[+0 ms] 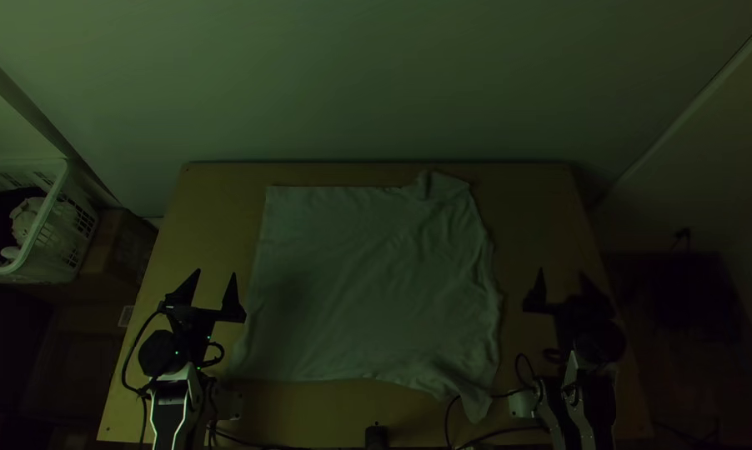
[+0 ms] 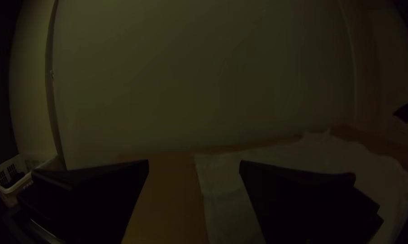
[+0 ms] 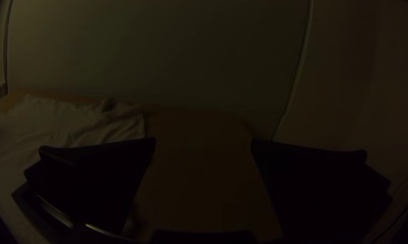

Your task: Fold the t-shirt

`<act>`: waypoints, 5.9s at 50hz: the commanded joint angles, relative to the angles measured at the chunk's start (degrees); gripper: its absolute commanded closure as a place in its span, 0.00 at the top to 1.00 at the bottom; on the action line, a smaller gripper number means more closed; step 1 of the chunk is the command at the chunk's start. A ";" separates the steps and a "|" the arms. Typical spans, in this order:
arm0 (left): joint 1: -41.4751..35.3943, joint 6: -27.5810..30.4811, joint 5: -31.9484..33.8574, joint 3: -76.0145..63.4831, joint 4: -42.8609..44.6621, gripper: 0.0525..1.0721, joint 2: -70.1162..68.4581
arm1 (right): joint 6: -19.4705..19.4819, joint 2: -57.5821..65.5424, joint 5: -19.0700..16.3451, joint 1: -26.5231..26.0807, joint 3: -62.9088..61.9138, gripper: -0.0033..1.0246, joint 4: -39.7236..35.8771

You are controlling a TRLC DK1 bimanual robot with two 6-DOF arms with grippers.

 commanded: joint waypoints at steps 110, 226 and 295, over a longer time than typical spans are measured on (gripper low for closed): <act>-2.01 13.14 15.85 82.94 -18.99 0.91 108.70 | 3.09 109.66 -7.45 11.89 85.21 0.93 -22.14; -1.57 7.86 17.78 87.69 -14.50 0.68 112.91 | 1.33 109.40 -9.03 15.32 85.74 0.03 -19.33; 0.19 4.44 17.78 85.84 -13.62 0.03 110.72 | 2.03 101.84 -10.09 15.32 78.79 0.03 -16.96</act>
